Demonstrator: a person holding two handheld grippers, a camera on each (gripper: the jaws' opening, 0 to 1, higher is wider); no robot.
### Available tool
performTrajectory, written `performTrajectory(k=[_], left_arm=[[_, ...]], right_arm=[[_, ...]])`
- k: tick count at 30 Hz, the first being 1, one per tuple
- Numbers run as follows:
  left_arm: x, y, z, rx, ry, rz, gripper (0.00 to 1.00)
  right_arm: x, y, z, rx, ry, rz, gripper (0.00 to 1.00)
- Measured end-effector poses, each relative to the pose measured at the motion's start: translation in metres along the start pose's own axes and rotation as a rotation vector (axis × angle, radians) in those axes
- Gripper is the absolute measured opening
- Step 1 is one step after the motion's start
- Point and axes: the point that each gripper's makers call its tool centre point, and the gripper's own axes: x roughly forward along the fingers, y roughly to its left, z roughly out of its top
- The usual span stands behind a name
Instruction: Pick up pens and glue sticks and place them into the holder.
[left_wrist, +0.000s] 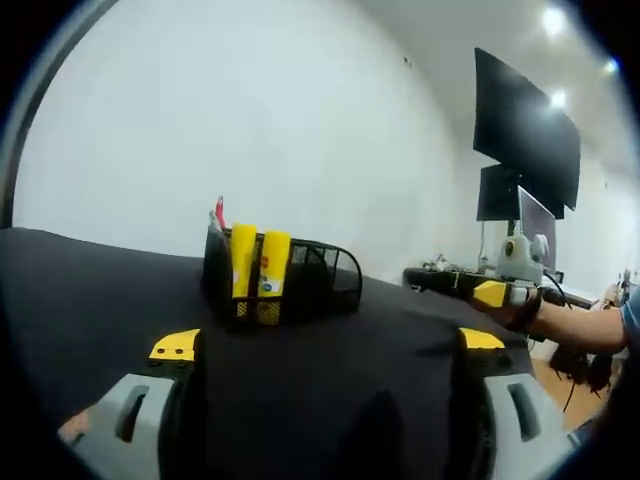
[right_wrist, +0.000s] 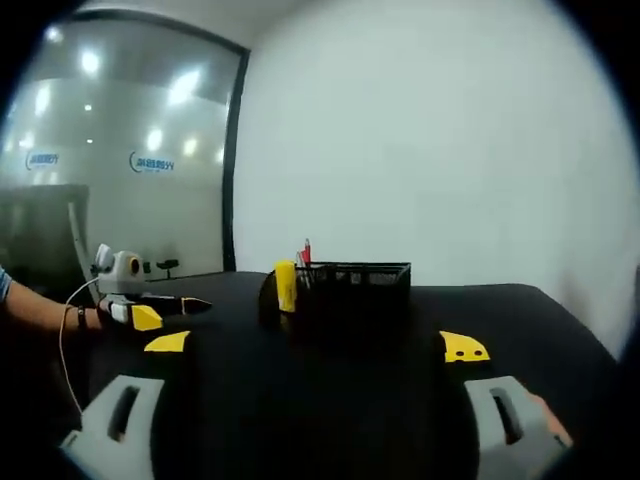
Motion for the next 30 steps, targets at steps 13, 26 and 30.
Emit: performTrajectory(k=[13, 26, 30], left_arm=[[-0.003, -0.001, 0.0, -0.002, -0.002, 0.011, 0.96], [-0.004, -0.003, 0.003, 0.002, -0.014, 0.0, 0.96], [-0.003, -0.005, -0.001, 0.005, 0.01, -0.013, 0.96]], right_arm=[[-0.013, -0.011, -0.023, -0.006, 0.021, -0.033, 0.88], [-0.017, -0.008, -0.025, -0.008, 0.025, -0.03, 0.86], [-0.017, -0.011, -0.024, 0.001, 0.016, -0.036, 0.85]])
